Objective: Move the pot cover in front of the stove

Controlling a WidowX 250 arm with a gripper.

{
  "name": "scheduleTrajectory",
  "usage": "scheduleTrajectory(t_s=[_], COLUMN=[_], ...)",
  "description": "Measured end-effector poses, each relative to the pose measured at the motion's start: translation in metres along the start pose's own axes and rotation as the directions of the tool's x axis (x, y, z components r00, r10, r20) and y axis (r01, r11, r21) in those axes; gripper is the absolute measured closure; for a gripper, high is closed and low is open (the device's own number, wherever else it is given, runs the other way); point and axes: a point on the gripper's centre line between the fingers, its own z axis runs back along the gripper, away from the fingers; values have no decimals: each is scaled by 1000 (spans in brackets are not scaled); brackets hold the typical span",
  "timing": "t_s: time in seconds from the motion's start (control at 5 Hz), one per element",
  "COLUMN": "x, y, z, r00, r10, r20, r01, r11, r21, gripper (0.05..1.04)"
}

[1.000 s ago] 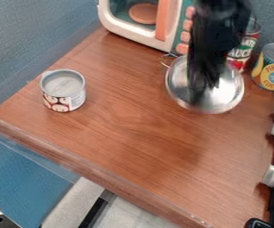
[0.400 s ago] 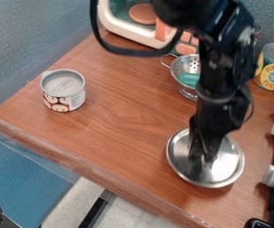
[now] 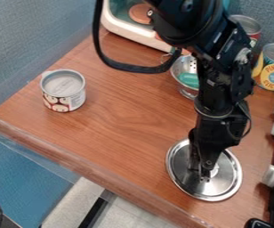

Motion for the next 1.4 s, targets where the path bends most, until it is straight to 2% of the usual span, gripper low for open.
scheduleTrajectory(t_s=[0.2, 0.4, 0.6, 0.8, 1.0, 1.2, 1.4], x=[-2, -4, -4, 1, 17, 22, 23], y=[-5, -7, -9, -9, -1, 5, 5], z=[0, 0, 2, 9, 35, 61, 63], r00=[1000, 1000, 999, 999, 999, 996, 995], r10=[-16, -8, -8, -19, -34, -45, -46], r20=[-9, -30, -37, -30, 40, 82, 85], r01=[16, 8, 7, 19, 33, 38, 38], r11=[1000, 1000, 1000, 1000, 999, 995, 995], r21=[11, 3, -5, -13, 27, 90, 93], gripper=[1017, 879, 628, 318, 89, 80, 83])
